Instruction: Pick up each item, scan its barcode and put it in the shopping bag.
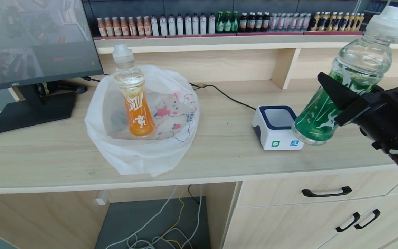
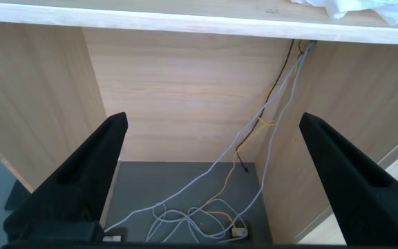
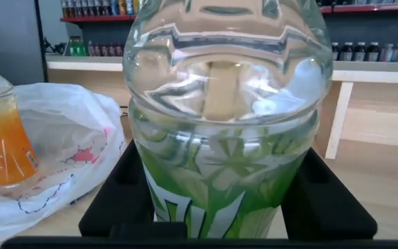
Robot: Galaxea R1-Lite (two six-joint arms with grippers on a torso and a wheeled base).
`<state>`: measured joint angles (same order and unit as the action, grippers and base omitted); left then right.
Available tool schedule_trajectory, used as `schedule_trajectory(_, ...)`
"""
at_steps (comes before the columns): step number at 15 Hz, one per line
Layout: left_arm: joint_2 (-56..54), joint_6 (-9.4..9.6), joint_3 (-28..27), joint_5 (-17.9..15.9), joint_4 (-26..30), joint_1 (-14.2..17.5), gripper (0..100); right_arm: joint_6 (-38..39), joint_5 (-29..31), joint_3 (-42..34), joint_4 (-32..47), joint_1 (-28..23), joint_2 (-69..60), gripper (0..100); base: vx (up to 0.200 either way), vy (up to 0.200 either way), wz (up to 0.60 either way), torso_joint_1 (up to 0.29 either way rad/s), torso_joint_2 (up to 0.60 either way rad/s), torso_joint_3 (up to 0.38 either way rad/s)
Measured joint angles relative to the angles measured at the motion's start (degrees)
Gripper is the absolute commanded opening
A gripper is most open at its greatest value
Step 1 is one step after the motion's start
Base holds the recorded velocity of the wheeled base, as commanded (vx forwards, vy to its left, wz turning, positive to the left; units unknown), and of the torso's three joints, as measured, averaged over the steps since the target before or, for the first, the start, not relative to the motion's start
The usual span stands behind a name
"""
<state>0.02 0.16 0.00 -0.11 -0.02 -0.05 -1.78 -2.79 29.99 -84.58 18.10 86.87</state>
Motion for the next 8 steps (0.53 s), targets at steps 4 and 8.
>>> schedule_trajectory(4, 0.00, -0.02, 0.00, 0.01, 0.05, -0.06, 100, 2.82, 0.34, 0.77, 0.80, 1.29, -0.55, 0, 0.000, 0.000, 0.00, 0.000, 0.00, 0.000)
schedule_trajectory(8, 0.00, -0.13, 0.00, 0.04, 0.05, -0.06, 100, 14.77, 6.24, 8.33, 7.97, 5.35, -0.46, 0, 0.000, 0.000, 0.00, 0.000, 0.00, 0.000)
